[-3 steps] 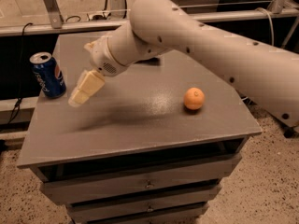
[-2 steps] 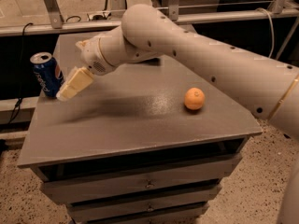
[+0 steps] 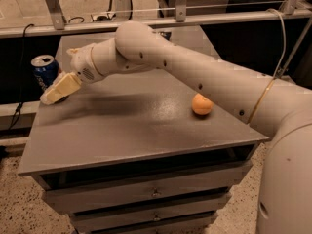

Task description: Pick pepsi can

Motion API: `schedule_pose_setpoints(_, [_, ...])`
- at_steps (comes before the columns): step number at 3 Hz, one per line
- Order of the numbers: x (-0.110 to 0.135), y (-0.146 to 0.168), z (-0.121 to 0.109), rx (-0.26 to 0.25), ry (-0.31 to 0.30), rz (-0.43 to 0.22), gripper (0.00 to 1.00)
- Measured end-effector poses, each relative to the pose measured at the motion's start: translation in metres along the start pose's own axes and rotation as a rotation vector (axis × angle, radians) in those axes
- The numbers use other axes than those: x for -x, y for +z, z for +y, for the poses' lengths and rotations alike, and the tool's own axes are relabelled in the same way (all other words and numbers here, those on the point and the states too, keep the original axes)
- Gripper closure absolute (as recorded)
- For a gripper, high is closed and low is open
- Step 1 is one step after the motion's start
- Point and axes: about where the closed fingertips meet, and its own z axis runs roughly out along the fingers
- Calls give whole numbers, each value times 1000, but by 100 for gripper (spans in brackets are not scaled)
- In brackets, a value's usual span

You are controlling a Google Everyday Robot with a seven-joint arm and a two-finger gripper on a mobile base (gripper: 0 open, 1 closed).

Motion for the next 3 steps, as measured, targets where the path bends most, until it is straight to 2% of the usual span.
schedule_pose_setpoints(1, [-2,19,2,15,48,-47,0])
schedule_pose_setpoints(2, [1,30,6,26,75,-88,18])
schedule_pose_setpoints(3, [-2,36,9,26,106,-115,41])
